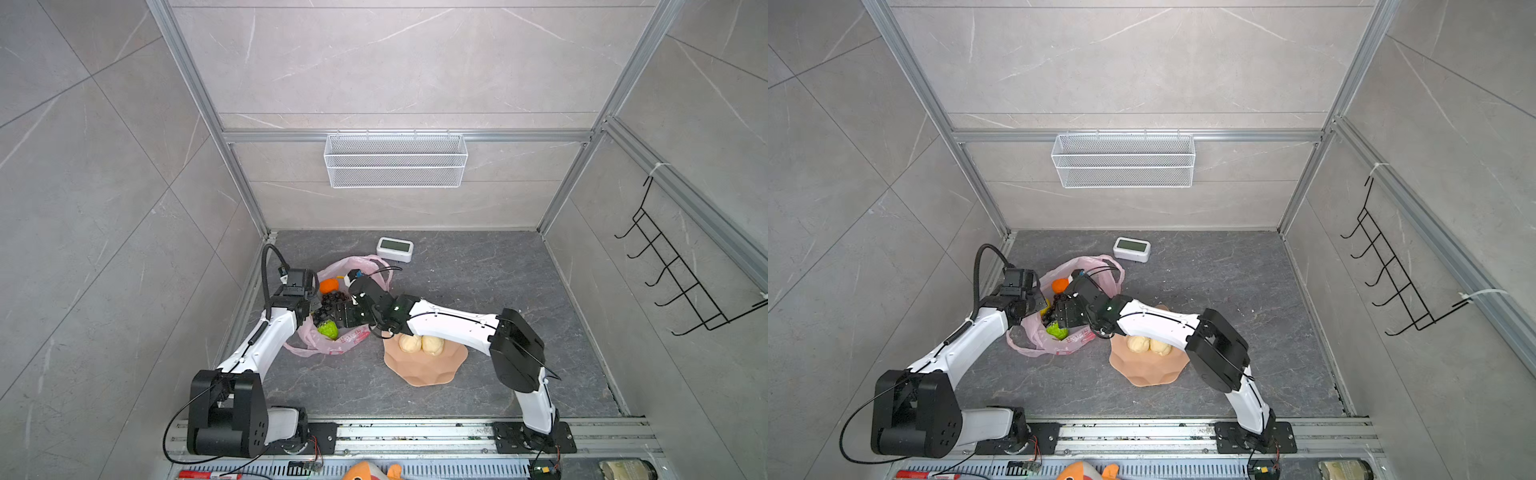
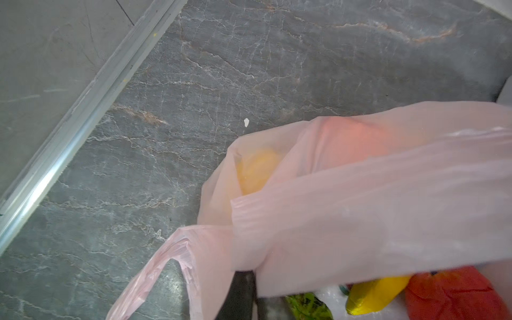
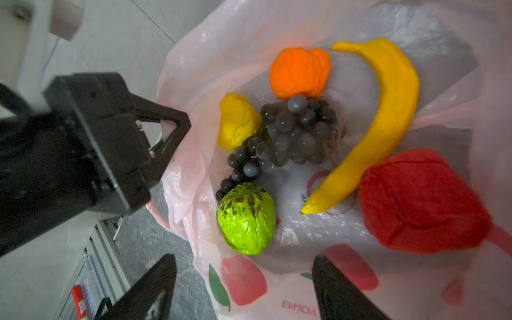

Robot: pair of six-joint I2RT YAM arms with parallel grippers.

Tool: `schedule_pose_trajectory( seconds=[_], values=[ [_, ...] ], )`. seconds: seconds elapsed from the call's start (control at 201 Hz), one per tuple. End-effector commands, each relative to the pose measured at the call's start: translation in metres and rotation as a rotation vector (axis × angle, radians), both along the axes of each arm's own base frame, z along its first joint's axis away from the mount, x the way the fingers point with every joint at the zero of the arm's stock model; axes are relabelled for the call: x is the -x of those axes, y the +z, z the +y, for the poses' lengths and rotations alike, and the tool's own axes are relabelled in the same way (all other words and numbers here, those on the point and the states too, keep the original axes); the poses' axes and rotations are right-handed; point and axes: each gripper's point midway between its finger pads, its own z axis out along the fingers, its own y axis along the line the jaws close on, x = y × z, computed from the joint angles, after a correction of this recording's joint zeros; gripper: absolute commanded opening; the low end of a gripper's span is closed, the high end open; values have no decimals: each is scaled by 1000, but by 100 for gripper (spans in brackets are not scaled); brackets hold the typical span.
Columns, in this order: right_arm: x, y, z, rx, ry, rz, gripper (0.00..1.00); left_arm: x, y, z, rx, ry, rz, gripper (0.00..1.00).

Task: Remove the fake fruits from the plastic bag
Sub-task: 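Release the pear, move the right gripper over the bag while the left lifts, then lower the right gripper into the bag onto the green fruit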

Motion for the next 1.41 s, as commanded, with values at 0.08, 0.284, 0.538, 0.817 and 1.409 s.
schedule_pose_trajectory(
  seconds=[0.08, 0.284, 0.538, 0.817, 1.409],
  values=[
    [10, -29, 8, 119, 41, 32, 78, 4, 14, -5, 59, -2, -104, 3],
    [-2, -31, 0, 219, 8, -6, 78, 9, 11, -2, 31, -20, -123, 1],
    [19, -38, 14, 234, 78, 19, 76, 14, 12, 1, 7, -20, -151, 0],
    [17, -55, 28, 274, 87, 26, 77, 17, 13, 2, 12, -14, -158, 0],
    [5, -99, 31, 393, 43, 53, 77, 20, 14, 1, 23, -10, -173, 0]
  ],
)
